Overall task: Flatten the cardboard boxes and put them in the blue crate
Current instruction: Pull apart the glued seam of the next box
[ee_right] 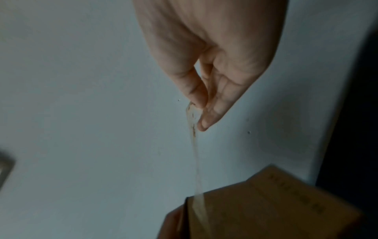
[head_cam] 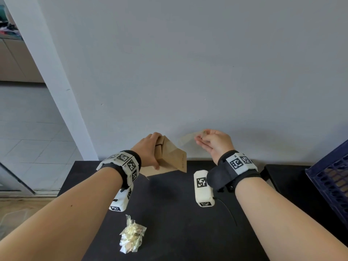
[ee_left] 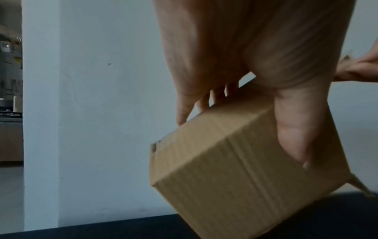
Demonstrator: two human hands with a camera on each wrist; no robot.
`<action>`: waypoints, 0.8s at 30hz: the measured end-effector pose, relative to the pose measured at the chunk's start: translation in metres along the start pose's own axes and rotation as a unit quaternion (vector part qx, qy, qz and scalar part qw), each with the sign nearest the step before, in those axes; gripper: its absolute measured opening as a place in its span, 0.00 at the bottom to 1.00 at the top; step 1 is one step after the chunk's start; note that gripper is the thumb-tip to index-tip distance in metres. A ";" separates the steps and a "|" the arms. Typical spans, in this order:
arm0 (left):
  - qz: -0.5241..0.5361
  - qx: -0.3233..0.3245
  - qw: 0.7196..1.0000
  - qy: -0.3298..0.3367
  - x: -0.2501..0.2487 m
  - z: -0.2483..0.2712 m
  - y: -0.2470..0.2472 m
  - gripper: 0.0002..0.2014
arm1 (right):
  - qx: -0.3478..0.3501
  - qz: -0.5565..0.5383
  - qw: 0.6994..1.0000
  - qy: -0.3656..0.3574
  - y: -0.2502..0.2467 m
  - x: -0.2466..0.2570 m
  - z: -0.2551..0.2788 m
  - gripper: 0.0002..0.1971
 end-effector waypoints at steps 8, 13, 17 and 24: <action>0.047 -0.028 0.998 0.011 -0.010 -0.008 0.006 0.50 | -0.031 0.338 0.935 -0.102 0.019 -0.022 -0.003 0.15; 0.043 -0.037 0.998 0.009 -0.016 -0.010 0.004 0.49 | -0.046 0.417 0.895 -0.153 0.026 -0.023 -0.002 0.19; 0.023 -0.036 0.999 0.009 -0.018 -0.011 0.003 0.50 | -0.062 0.459 0.867 -0.186 0.031 -0.022 -0.001 0.09; -0.003 -0.020 1.000 0.011 -0.014 -0.013 0.008 0.49 | -0.070 0.529 0.823 -0.197 0.034 -0.025 -0.008 0.07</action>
Point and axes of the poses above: each hand's wrist, its own z-axis away from the middle knuckle, its own y-axis out of the palm, x = y × z, the point moved 2 cm from there along -z, towards the middle knuckle, and after that the axes turned 13 degrees about y, right-handed, at the moved point
